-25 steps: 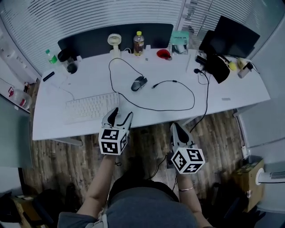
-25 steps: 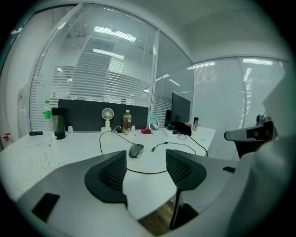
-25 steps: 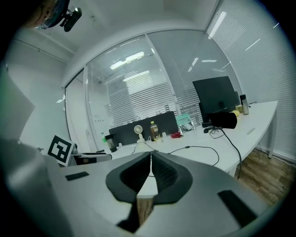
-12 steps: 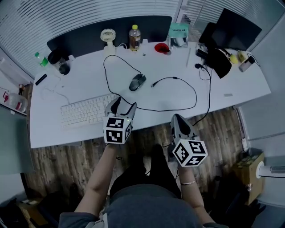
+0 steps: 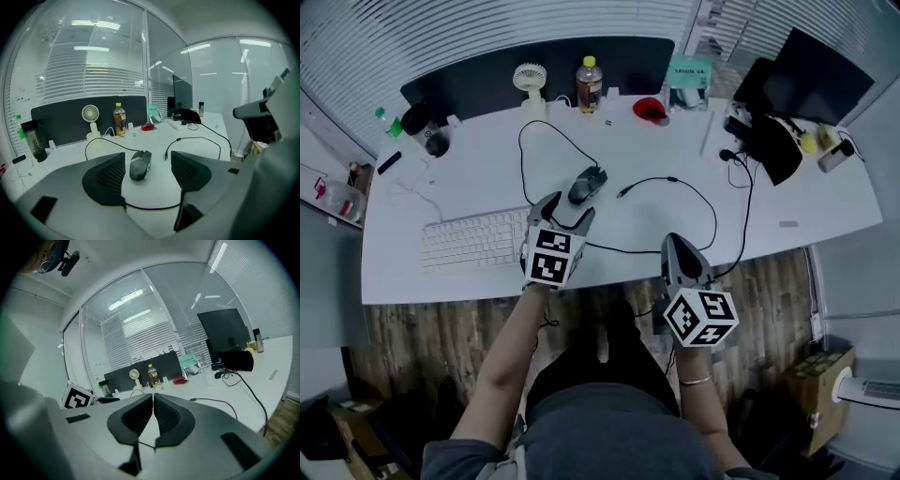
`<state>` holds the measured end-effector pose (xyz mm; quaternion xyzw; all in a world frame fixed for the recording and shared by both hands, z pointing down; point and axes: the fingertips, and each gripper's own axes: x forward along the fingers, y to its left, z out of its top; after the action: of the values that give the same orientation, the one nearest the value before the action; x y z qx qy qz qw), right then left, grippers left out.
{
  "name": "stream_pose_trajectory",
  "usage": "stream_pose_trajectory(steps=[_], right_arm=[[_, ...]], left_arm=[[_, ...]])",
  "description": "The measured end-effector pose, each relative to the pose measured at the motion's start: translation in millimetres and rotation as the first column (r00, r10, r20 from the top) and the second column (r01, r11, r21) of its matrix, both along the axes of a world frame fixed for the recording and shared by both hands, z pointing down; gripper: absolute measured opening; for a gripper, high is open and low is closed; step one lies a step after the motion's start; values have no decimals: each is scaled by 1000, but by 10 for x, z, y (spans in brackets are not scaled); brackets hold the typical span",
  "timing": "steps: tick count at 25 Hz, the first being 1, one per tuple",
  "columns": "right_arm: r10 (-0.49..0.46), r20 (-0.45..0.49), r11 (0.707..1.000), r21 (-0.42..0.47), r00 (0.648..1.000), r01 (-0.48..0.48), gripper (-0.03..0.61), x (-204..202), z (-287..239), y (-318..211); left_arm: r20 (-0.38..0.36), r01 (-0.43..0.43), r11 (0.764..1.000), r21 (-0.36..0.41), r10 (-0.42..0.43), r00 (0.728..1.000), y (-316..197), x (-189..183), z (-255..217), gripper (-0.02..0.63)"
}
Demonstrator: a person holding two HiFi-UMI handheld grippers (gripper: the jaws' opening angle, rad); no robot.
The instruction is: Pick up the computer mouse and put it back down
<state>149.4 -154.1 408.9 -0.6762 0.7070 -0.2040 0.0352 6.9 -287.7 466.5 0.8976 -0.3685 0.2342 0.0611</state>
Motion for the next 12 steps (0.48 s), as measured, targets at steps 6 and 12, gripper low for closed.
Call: stream_pose_trajectory(steps=[6, 12], right_arm=[[-41, 17, 999, -18, 999, 41, -2, 234, 90, -247], [-67, 38, 997, -42, 997, 69, -2, 429, 200, -427]], left_arm=[[49, 15, 999, -38, -13, 999, -256, 223, 257, 296], [59, 52, 996, -78, -47, 997, -556, 333, 507, 302]])
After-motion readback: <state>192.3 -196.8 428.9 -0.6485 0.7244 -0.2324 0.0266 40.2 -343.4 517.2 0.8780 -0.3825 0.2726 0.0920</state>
